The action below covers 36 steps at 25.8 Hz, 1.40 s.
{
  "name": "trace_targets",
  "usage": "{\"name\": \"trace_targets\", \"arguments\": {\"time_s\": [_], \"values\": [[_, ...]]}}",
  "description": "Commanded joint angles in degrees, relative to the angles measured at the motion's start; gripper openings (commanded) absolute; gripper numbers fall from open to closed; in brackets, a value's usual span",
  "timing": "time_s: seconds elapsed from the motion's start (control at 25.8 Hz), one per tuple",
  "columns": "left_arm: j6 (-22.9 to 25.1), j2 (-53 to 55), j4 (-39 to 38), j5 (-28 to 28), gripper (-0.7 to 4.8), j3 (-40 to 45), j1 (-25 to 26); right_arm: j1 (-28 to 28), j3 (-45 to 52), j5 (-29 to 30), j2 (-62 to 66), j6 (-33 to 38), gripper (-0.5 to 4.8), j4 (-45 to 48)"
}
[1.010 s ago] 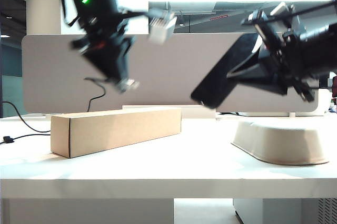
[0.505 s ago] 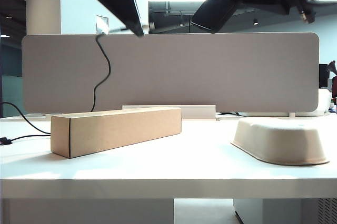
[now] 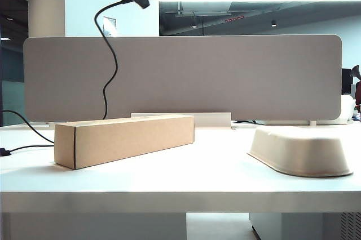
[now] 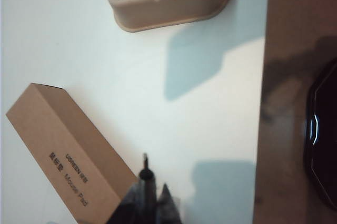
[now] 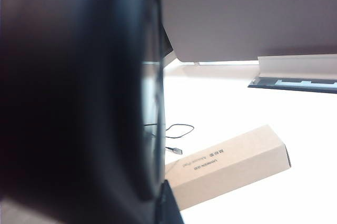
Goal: Pick up the charging cable and the phone, plug the charging cable into the charging port on the phone, and finally place them back on the table.
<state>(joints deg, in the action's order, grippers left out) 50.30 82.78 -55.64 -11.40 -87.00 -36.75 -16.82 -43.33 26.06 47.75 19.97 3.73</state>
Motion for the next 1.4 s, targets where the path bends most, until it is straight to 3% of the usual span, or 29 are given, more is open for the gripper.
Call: {"name": "trace_targets", "arguments": {"time_s": [0.04,0.23,0.78,1.05,1.24,1.4], "values": [[-0.2,-2.23,-0.55,-0.42,-0.06,1.55,0.0,-0.04,-1.92,0.2,-4.5,-0.5,-0.08,-2.01],[-0.2,-7.43,0.09,-0.46,-0.06,5.11,0.0,-0.39,-2.89,-0.17,-11.56,-0.5,-0.08,-8.83],[-3.58,-10.91,0.46,-4.66,-0.06,9.62,0.0,-10.69,-2.89,-0.87,-21.27,-0.26,-0.08,-20.28],[-11.43,-10.88,1.77,-20.28,-0.06,9.62,0.0,-10.71,-2.86,-0.2,-23.37,5.88,-0.08,-23.89],[-12.37,-10.88,1.88,-26.53,-0.06,9.62,-0.02,-10.73,-2.84,0.11,-23.3,10.82,-0.07,-23.1],[-18.4,-10.88,7.23,-41.07,-0.06,9.62,0.0,-10.73,-2.84,1.4,-22.93,18.38,-0.07,-17.99]]}}
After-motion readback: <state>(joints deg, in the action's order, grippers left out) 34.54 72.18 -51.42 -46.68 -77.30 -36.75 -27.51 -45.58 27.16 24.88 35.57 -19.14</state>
